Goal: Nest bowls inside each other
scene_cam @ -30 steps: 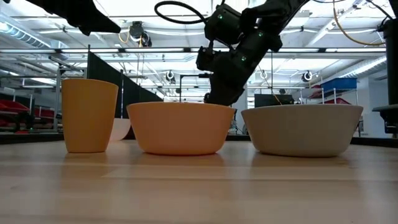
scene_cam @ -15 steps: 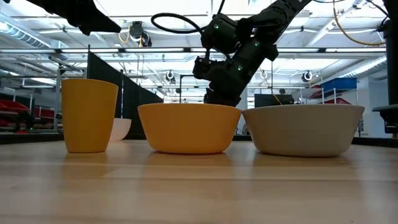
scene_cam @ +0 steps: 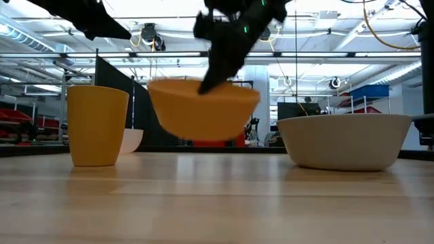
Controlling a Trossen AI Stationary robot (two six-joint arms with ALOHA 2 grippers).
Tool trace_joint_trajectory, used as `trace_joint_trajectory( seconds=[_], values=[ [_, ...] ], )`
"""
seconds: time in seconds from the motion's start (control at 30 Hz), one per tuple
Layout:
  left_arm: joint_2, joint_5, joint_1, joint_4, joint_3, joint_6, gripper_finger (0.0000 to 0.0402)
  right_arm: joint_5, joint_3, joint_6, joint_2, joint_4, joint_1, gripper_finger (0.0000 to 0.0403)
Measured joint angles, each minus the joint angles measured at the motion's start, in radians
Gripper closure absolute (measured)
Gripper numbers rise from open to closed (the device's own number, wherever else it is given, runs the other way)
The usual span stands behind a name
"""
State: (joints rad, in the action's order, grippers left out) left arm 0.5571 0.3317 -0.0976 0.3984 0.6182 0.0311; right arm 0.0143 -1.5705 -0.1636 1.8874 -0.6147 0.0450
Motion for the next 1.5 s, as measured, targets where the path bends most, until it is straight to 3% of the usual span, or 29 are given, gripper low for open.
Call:
trace_joint_trajectory(
  seconds=[0.43, 0.77, 0.97, 1.2, 1.33, 1.5],
  values=[
    [0.045, 0.029, -0.070, 0.147, 0.077, -0.086, 0.0402, 0.275, -0.367, -0.019, -0.004, -0.448, -0.099, 0.0403],
    [0.151, 0.085, -0.220, 0.306, 0.127, -0.158, 0.0392, 0.303, -0.469, -0.042, -0.004, -0.585, -0.091, 0.0403],
    [0.273, 0.061, -0.348, 0.353, 0.179, -0.158, 0.0304, 0.294, -0.451, -0.042, -0.003, -0.577, -0.097, 0.0403],
    [0.467, -0.091, -0.515, 0.425, 0.262, -0.151, 0.0180, 0.264, -0.446, -0.028, -0.004, -0.562, -0.104, 0.0403],
    [0.576, -0.105, -0.600, 0.458, 0.289, -0.142, 0.0148, 0.249, -0.446, -0.025, -0.004, -0.559, -0.111, 0.0403],
    [0.700, -0.187, -0.685, 0.459, 0.293, -0.096, 0.0144, 0.244, -0.446, -0.022, -0.004, -0.556, -0.112, 0.0403]
  ],
)
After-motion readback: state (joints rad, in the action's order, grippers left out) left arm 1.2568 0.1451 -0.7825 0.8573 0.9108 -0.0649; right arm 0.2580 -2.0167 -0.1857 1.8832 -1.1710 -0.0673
